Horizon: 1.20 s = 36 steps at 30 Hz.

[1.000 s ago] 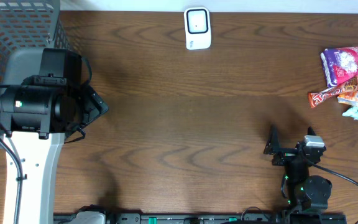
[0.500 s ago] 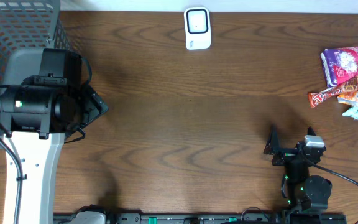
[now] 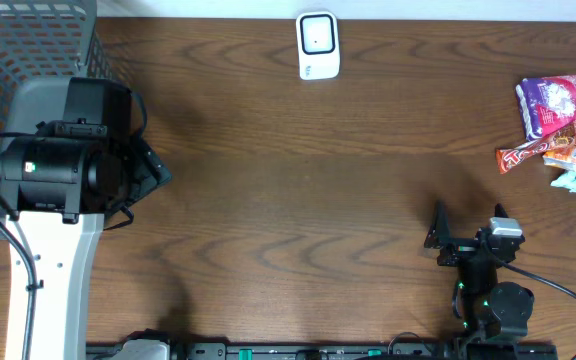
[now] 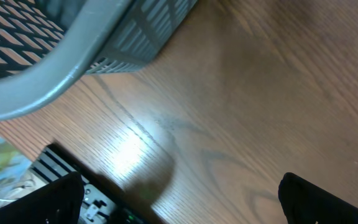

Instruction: Scan the item barcode

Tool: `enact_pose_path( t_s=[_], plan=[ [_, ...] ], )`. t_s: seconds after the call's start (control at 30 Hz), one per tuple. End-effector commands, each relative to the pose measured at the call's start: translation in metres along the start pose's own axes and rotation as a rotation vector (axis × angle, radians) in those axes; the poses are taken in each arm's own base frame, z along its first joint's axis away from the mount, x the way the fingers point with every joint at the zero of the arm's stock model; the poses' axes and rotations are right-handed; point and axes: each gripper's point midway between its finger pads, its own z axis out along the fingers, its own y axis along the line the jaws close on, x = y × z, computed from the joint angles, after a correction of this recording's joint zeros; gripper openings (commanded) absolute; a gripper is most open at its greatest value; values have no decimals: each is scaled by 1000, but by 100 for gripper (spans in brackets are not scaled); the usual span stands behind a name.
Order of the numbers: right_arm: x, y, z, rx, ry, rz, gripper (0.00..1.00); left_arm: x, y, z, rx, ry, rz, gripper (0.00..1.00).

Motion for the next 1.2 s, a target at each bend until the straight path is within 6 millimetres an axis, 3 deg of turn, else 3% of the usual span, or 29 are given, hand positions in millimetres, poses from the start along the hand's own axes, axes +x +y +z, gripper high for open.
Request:
enact_pose_path(
  t_s=[0.0, 0.2, 0.4, 0.8, 1.0, 1.17],
  plan=[
    [1, 2, 0, -11, -2, 10, 99, -3, 7, 1, -37, -16, 24, 99],
    [1, 2, 0, -11, -2, 10, 99, -4, 5, -1, -17, -33, -25, 99],
    [1, 2, 0, -11, -2, 10, 99, 16, 10, 3, 9, -48, -5, 99],
    [1, 2, 0, -11, -2, 10, 99, 40, -26, 10, 380, -403, 307, 99],
    [1, 2, 0, -11, -2, 10, 99, 58, -11, 16, 415, -434, 298, 99],
    [1, 2, 0, -11, -2, 10, 99, 59, -9, 15, 419, -439, 296, 99]
  ],
)
